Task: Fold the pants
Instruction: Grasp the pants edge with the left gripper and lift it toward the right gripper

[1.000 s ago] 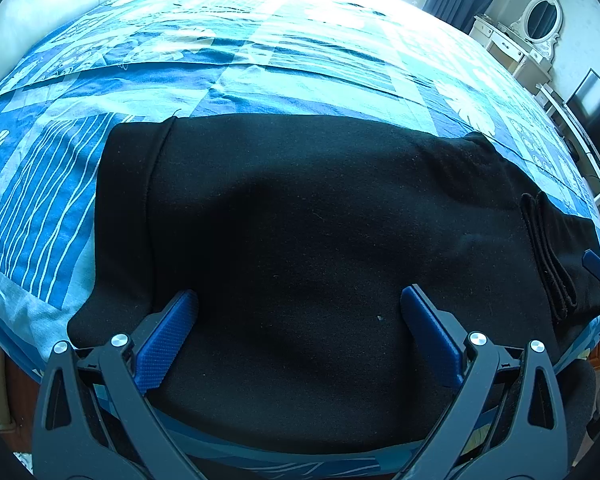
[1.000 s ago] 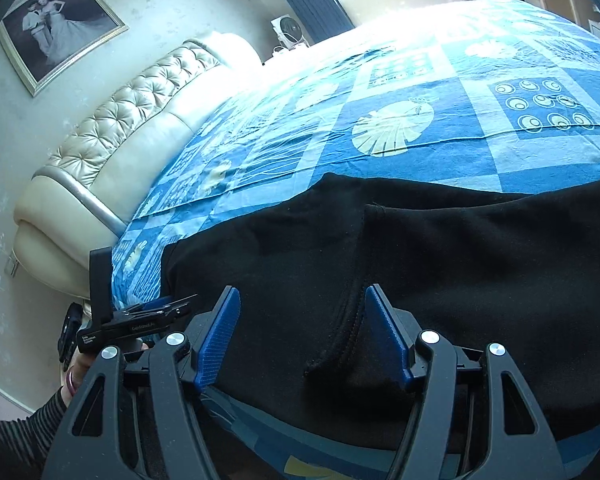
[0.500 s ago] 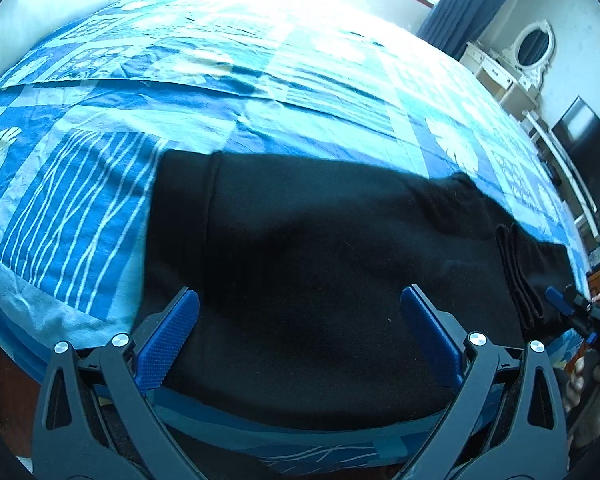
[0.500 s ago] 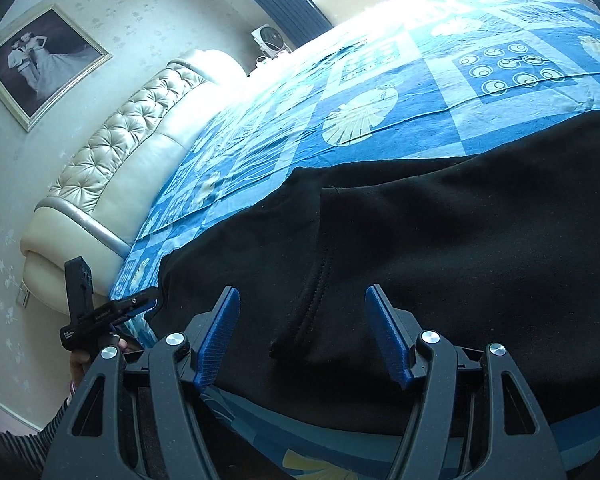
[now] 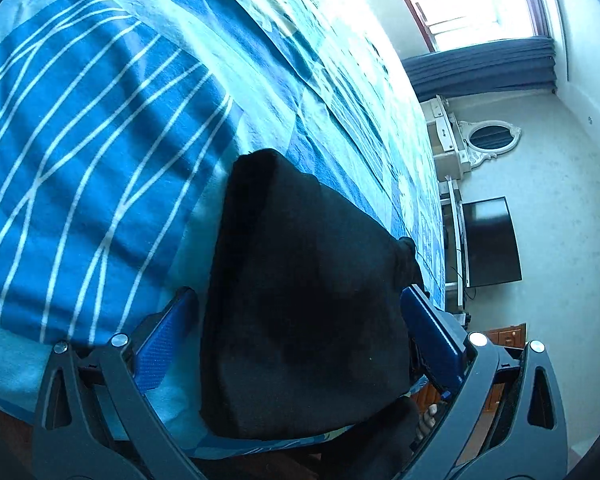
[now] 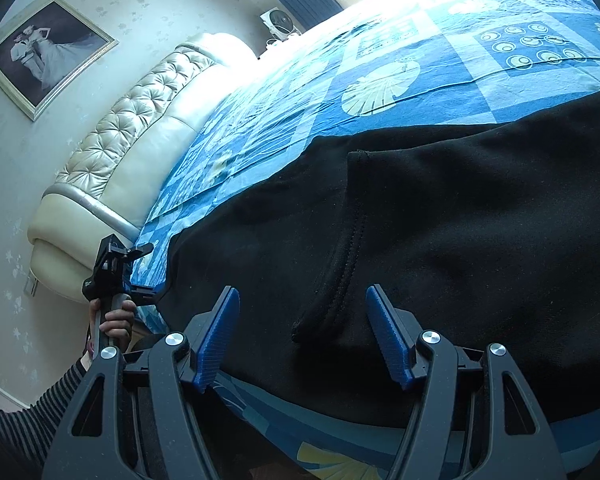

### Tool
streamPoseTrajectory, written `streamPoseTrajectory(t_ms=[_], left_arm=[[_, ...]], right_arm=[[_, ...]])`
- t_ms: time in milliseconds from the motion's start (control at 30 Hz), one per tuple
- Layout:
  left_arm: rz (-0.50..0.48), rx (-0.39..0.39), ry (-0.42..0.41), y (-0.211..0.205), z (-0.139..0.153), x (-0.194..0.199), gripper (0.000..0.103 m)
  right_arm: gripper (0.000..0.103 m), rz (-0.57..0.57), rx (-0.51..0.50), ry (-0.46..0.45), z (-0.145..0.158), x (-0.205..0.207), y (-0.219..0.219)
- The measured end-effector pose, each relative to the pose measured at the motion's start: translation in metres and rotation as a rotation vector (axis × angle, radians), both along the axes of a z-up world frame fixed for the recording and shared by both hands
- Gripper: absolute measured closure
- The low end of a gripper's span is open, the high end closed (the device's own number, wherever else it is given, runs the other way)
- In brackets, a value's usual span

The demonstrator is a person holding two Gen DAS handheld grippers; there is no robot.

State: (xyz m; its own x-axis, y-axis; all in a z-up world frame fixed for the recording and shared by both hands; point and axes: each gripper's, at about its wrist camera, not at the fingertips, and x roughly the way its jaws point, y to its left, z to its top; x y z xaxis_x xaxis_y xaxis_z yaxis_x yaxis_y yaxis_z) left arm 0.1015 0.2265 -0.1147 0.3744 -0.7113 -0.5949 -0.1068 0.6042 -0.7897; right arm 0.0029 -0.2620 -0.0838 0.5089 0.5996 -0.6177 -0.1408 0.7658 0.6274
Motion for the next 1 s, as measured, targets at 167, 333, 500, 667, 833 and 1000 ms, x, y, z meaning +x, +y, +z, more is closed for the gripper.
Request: streamPoseTrajectory(t_ms=[167, 333, 500, 667, 833, 1000], left_arm=[[-0.061, 0.013, -0.013, -0.033, 0.000, 0.012, 0.018], [-0.014, -0.025, 0.091, -0.039, -0.020, 0.018, 0.078], [-0.032, 0.199, 0.053, -0.067, 0.022, 0.018, 0.087], [-0.054, 0.460, -0.054, -0.120, 0.090, 0.013, 0.087], [-0.101, 0.667, -0.171, -0.183, 0.136, 0.002, 0.087], [-0.155, 0.824, -0.292, -0.242, 0.155, -0.020, 0.086]], right_arm=[[0.037, 0.004, 0.003, 0.003, -0.001, -0.002, 0.003], [0.037, -0.007, 0.019, 0.008, -0.001, -0.004, 0.002], [0.037, -0.022, 0.031, 0.002, 0.002, -0.004, -0.002], [0.037, -0.042, 0.057, 0.005, 0.004, -0.004, -0.009], [0.037, -0.062, 0.072, -0.005, 0.012, -0.008, -0.020], [0.037, -0.078, 0.059, -0.009, 0.018, -0.017, -0.034]])
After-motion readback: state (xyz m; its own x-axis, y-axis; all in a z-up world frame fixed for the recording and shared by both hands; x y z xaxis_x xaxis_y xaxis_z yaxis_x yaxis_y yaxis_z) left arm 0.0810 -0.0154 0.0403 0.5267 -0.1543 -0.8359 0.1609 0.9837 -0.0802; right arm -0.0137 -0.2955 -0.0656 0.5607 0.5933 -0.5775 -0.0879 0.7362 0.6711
